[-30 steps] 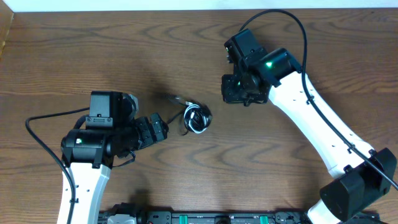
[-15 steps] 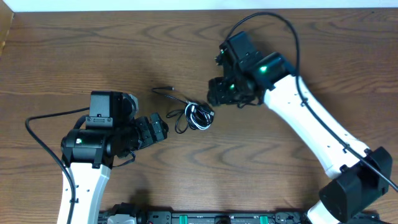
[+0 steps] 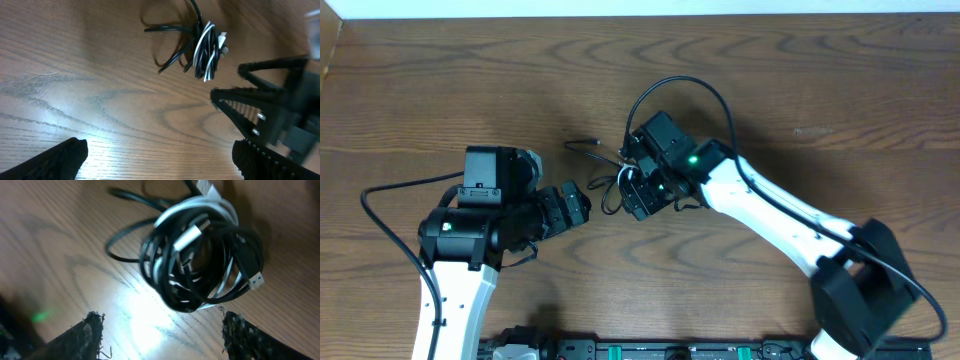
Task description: Untangle cables
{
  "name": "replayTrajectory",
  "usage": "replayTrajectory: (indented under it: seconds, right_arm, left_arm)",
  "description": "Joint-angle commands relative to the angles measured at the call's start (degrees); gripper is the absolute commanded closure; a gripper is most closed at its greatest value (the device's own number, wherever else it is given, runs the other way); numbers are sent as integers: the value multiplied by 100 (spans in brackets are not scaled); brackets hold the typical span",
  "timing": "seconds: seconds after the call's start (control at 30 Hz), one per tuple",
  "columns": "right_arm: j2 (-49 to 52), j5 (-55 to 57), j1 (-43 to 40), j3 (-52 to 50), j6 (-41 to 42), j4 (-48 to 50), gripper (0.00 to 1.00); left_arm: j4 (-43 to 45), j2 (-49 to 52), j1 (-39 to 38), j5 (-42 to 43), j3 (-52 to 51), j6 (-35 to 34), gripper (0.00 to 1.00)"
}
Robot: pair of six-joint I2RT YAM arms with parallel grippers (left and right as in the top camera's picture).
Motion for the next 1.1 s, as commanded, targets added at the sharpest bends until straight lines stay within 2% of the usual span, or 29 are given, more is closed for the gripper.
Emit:
replayTrajectory:
  seconds: [0.0, 0.07, 0.13, 0.27, 0.4, 0.57, 0.8, 0.87, 1.07]
  right_arm:
    - [369, -4, -9, 376, -168, -136, 30]
    - [516, -42, 11, 581, -168, -195, 45]
    - [610, -87, 50, 669, -168, -133, 53]
    - [737, 173, 70, 669, -166, 33, 60]
    - [820, 146, 70, 669, -57, 94, 80]
    - [774, 149, 55, 1143, -33, -334, 99]
    - [752, 225, 55, 3027, -11, -1932, 99]
    - [752, 601, 70, 3473, 297, -2288, 99]
    - [765, 1377, 107, 3595, 730, -2632, 98]
  left_arm:
    - [17, -4, 17, -42, 59, -52, 2]
    - [17, -4, 17, -42, 59, -50, 2]
    - [15, -4, 17, -42, 59, -50, 2]
    - [-13, -4, 17, -42, 59, -50, 2]
    - [-31, -4, 17, -42, 59, -50, 2]
    - [-28, -4, 17, -44, 59, -50, 2]
    - [-28, -4, 17, -44, 59, -50, 2]
    - [-28, -4, 17, -42, 59, -50, 2]
    - [-31, -4, 17, -42, 59, -50, 2]
